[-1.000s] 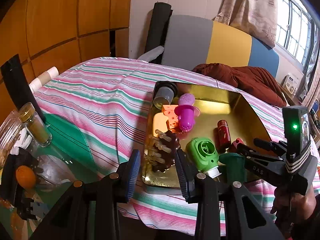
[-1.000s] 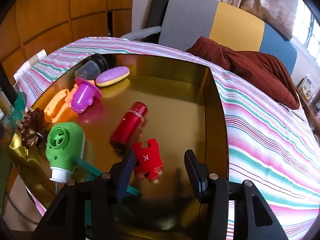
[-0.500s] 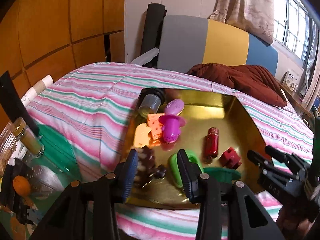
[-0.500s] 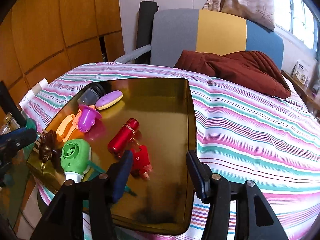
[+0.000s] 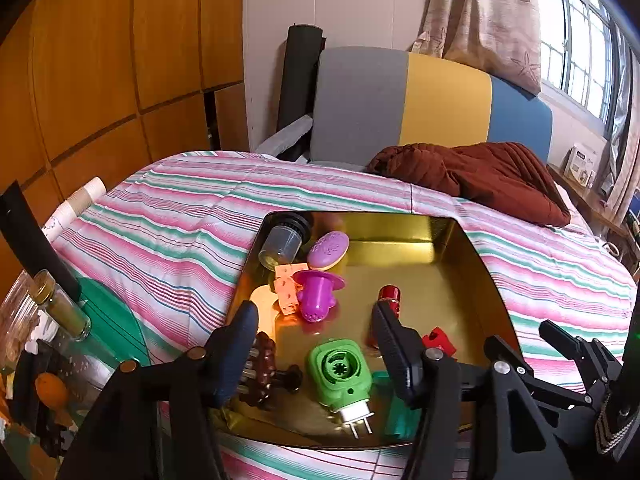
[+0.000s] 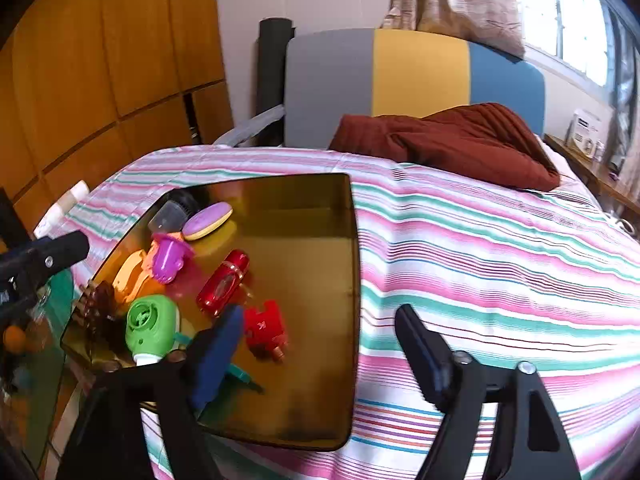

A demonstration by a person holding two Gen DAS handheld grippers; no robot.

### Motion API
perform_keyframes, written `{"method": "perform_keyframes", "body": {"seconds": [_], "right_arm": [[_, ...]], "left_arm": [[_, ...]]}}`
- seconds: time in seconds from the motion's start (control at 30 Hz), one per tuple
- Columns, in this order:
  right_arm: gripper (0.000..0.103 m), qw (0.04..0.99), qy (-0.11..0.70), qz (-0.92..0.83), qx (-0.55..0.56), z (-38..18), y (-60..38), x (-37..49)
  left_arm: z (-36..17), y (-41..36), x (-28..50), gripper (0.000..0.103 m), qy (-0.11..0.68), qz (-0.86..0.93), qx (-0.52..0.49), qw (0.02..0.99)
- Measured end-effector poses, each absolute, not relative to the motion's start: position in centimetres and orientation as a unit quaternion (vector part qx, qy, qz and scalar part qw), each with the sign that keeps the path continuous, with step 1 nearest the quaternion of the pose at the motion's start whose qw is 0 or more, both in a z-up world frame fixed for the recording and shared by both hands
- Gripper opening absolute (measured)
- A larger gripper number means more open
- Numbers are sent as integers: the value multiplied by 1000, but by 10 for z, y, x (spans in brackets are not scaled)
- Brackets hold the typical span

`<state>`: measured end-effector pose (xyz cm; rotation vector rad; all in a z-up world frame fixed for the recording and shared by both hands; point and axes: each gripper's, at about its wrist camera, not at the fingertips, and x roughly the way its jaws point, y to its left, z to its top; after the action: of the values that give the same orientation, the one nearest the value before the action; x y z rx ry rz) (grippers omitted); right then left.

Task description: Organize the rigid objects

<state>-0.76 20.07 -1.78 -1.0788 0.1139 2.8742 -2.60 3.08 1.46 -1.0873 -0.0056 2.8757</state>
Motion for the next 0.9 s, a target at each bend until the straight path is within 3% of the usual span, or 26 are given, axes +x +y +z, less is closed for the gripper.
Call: {"method": "perform_keyframes", "body": {"seconds": [0.13, 0.57, 0.9], "right_arm": [[90, 40, 46, 938, -340, -10, 205, -5], [90, 18, 51, 941, -333, -4, 195, 5], [90, 13, 39, 946, -323, 1, 186, 12]], "left_arm": [[16, 34, -23, 60, 10, 937, -350, 7], [21, 16, -14, 60, -6, 938, -346, -38], [25, 13, -6, 51, -5, 938, -345, -34]]}}
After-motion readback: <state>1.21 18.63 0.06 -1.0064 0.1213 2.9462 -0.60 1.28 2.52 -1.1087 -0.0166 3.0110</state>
